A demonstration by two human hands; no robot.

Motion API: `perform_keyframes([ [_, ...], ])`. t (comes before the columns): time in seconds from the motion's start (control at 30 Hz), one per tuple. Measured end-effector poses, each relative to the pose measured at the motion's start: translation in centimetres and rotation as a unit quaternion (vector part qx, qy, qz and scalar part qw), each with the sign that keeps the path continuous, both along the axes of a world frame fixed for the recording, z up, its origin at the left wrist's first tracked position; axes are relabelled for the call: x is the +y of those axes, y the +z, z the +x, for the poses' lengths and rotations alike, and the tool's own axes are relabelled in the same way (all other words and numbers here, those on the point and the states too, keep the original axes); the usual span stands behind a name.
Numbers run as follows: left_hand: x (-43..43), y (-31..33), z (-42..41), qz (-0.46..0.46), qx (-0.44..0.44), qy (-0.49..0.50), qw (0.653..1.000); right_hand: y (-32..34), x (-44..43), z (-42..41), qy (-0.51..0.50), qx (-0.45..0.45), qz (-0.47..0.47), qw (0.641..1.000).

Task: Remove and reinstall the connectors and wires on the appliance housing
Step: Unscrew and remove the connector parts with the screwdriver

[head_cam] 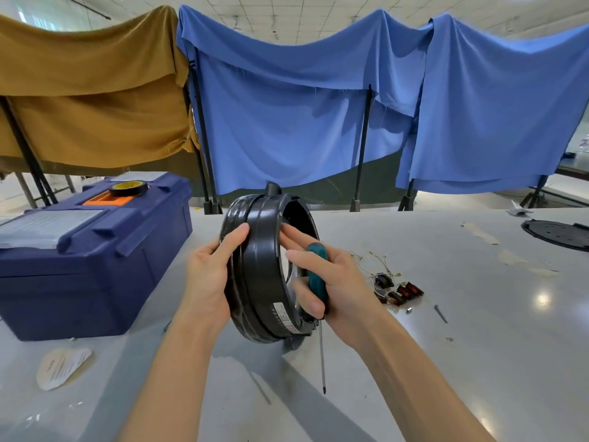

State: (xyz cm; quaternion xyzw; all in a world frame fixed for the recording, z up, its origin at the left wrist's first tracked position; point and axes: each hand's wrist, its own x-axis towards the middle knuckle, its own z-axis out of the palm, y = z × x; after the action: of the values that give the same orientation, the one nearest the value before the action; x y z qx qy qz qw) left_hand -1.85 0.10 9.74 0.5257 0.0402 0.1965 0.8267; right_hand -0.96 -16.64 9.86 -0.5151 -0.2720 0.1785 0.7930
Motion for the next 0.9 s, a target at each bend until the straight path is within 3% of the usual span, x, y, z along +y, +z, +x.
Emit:
perform_keyframes([
  [0.17,2.0,-2.3,0.3,-0.104,0.034,0.015,0.994,0.0,1.8,-0.4,0.014,0.045,-0.055,0.997],
  [0.33,3.6,-5.6,0.8,-0.194,0.080,-0.045,0.977,-0.7,2.8,-0.5,0.005,0.081,-0.150,0.985],
  [0.53,4.0,-8.7,1.8,-0.321,0.076,-0.044,0.943,-2.0,1.8,-0.7,-0.074,-0.061,-0.336,0.937],
  [0.6,3.5,-9.0,2.1,-0.335,0.053,-0.056,0.939,-2.0,2.1,-1.1,-0.146,-0.149,-0.386,0.898],
  [0.7,3.0,-9.6,2.8,-0.359,0.034,-0.064,0.931,-2.1,3.1,-1.7,-0.237,-0.282,-0.478,0.798],
  [0.9,1.9,-11.2,2.5,-0.349,-0.006,-0.167,0.922,-1.2,4.0,-2.9,-0.233,-0.401,-0.557,0.689],
])
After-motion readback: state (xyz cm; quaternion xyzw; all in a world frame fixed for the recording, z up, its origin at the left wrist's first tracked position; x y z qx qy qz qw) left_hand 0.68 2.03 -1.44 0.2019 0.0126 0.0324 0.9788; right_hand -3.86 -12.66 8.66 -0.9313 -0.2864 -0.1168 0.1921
